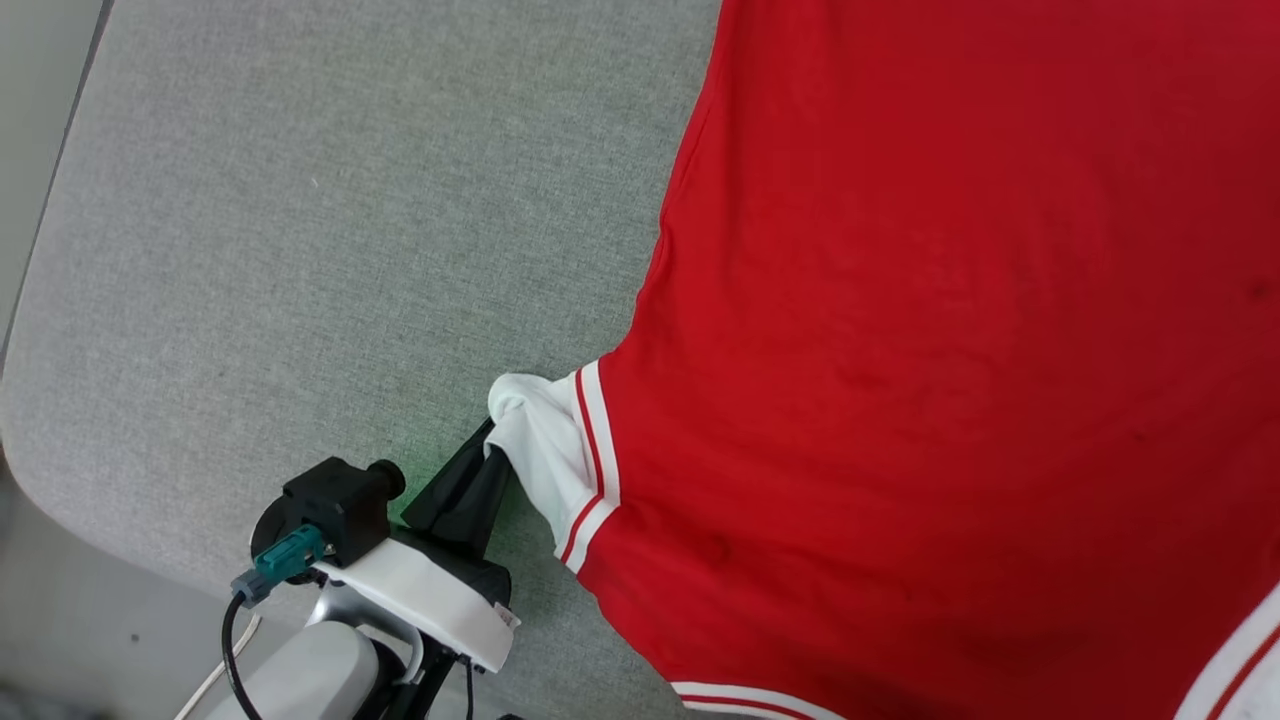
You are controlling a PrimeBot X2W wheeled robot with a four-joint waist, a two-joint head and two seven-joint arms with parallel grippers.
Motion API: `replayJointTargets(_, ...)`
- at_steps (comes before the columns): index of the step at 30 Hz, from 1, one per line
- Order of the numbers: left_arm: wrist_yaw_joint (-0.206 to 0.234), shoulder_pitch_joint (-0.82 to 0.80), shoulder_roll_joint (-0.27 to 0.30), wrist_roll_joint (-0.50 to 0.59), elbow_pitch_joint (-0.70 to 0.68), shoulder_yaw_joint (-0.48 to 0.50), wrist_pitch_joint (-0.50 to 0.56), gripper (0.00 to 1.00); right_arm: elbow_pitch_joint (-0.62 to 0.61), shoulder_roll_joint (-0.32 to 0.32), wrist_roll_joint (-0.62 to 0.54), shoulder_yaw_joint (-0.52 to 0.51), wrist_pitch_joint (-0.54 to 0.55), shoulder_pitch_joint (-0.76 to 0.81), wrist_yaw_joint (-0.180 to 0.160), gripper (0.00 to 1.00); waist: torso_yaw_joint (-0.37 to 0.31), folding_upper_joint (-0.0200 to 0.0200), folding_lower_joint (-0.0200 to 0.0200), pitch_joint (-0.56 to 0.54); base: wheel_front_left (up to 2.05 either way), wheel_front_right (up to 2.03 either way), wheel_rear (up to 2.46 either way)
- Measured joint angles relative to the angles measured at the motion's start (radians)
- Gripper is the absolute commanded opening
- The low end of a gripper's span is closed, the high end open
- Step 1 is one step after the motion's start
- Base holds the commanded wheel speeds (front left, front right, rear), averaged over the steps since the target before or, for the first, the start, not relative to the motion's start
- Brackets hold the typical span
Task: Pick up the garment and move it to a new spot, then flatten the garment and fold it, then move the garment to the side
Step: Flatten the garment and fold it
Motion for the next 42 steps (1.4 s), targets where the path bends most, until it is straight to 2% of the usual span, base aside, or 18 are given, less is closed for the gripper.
replayJointTargets(8, -0.024, -0.009, -0.031, 0.031, 0.017, 0.015, -0.001, 0.0, -0.021, -0.04, 0.019, 0.021, 0.015, 0.04, 0.0, 1.0, 0.016, 0.0, -0.0004, 0.038, 0.0, 0.0, 0.0)
replayJointTargets(9, -0.028, -0.009, -0.032, 0.034, 0.019, 0.018, -0.003, 0.0, -0.026, -0.044, 0.021, 0.02, 0.006, 0.043, 0.0, 0.71, 0.016, 0.0, -0.0004, 0.039, 0.0, 0.0, 0.0)
replayJointTargets(10, -0.03, -0.009, -0.033, 0.035, 0.022, 0.021, -0.003, 0.0, -0.033, -0.05, 0.02, 0.022, -0.011, 0.05, 0.0, 0.0, 0.014, 0.0, -0.0004, 0.039, 0.0, 0.0, 0.0)
replayJointTargets(18, -0.039, 0.006, -0.033, 0.043, 0.054, 0.052, -0.003, 0.0, -0.014, -0.035, 0.023, 0.064, -0.162, 0.061, 0.0, 0.0, -0.011, 0.0, -0.0003, -0.017, 0.0, 0.0, 0.0)
replayJointTargets(21, -0.045, 0.028, -0.024, 0.04, 0.07, 0.057, -0.002, 0.0, -0.03, -0.062, 0.021, 0.149, -0.225, 0.077, 0.0, 0.0, -0.031, 0.0, -0.0003, -0.057, 0.0, 0.0, 0.0)
replayJointTargets(26, -0.046, 0.05, -0.004, 0.025, 0.085, 0.067, 0.0, 0.0, -0.035, -0.09, 0.097, 0.192, -0.355, 0.12, 0.0, 0.0, -0.075, 0.0, -0.0003, -0.129, 0.0, 0.0, 0.0)
replayJointTargets(35, -0.021, 0.145, 0.047, -0.013, 0.091, 0.092, 0.014, 0.0, -0.153, -0.184, 0.248, 0.216, -0.541, 0.367, 0.0, 0.0, -0.164, 0.0, -0.0003, -0.273, 0.0, 0.0, 0.0)
replayJointTargets(42, 0.001, 0.214, 0.08, -0.038, 0.072, 0.106, 0.022, 0.0, -0.291, -0.236, 0.304, 0.134, -0.609, 0.653, 0.0, 0.0, -0.232, 0.0, -0.0004, -0.366, 0.0, 0.0, 0.0)
